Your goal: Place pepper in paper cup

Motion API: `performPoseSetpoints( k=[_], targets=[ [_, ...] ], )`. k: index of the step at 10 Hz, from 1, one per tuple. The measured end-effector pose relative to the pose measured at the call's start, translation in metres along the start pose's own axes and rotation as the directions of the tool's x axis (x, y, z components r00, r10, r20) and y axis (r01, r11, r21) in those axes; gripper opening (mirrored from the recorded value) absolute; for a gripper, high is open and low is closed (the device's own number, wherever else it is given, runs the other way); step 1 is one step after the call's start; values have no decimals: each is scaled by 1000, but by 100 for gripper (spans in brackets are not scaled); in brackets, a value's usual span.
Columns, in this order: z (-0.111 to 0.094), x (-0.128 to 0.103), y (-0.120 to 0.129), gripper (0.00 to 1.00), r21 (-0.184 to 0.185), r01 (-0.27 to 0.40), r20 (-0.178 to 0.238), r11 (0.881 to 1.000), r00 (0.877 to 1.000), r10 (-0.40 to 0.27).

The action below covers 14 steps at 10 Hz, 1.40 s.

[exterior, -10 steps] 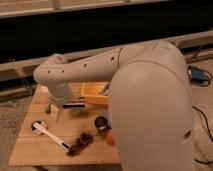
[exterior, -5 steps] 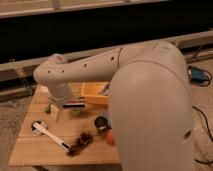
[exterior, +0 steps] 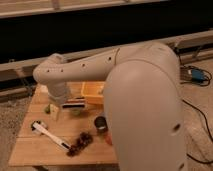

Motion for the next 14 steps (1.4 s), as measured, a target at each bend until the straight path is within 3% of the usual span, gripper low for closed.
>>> performPoseSetpoints(
  k=[3,6,8,14],
  targets=[
    [16,-30,-6,80,10,178,2,984,984,-178],
    [30,-46,-20,80,9,245,-6,969,969,-245],
    [46,-60,-28,80,8,305,-11,952,952,-305],
    [68,-98,-31,80,-12,431,20,902,902,-431]
  ],
)
